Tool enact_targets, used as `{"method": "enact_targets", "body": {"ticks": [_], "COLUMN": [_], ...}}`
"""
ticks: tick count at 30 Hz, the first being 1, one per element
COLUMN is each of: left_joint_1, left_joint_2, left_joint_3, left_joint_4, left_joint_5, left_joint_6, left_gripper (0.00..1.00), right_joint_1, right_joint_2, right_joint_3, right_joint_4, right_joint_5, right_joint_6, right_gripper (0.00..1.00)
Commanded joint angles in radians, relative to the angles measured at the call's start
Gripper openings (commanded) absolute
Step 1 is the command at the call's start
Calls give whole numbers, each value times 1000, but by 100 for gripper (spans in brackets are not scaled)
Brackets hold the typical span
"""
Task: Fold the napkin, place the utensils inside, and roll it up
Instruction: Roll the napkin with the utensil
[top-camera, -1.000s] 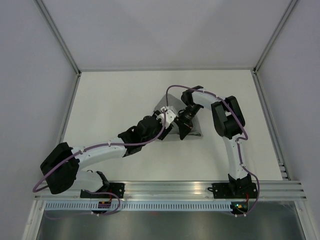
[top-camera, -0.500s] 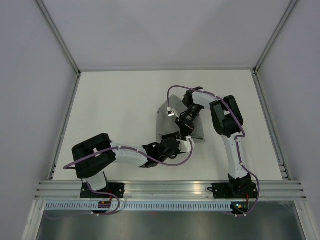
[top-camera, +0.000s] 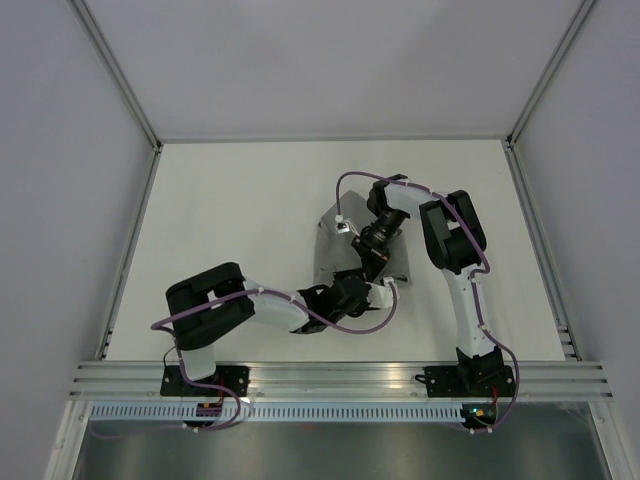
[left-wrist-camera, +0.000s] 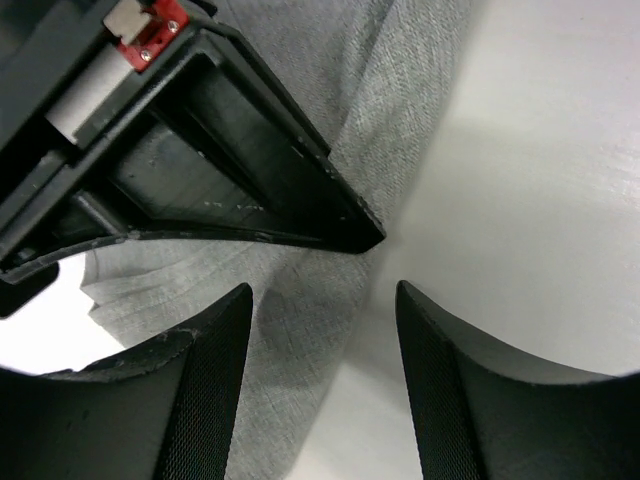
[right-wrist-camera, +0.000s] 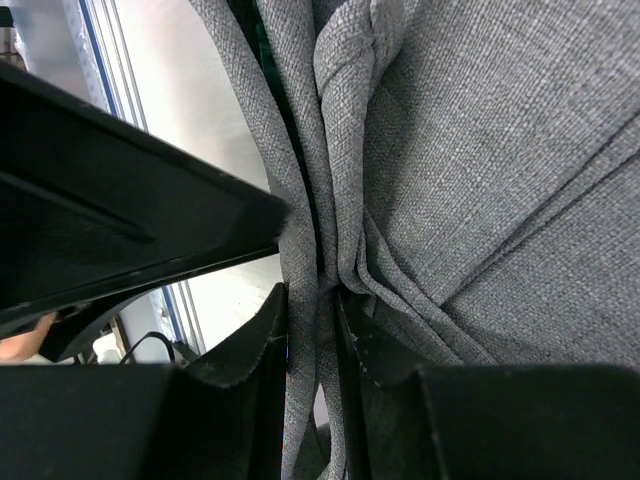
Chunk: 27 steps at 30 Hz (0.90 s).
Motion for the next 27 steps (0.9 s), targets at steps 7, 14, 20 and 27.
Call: {"method": "enact_targets", "body": {"ticks": [7, 14, 20, 27], "left_joint_1": [54, 88, 111, 136], "left_joint_2": [57, 78, 107, 141], "left_joint_3": [52, 87, 133, 193], "left_joint_4": [-6, -144, -261, -382], "left_joint_5": [84, 231, 351, 465], "left_joint_6": [-31, -69, -103, -129], "left_gripper": [65, 56, 30, 10], "right_joint_1": [-11, -15, -18, -23], "right_joint_2": [89, 103, 107, 103], "right_joint_3": [-24, -9, 2, 4], "right_joint_4": [158, 146, 138, 134], "right_joint_5": [218, 218, 215, 201], "right_joint_6": [-68, -72, -69, -65], "right_gripper": [5, 5, 5, 7]}}
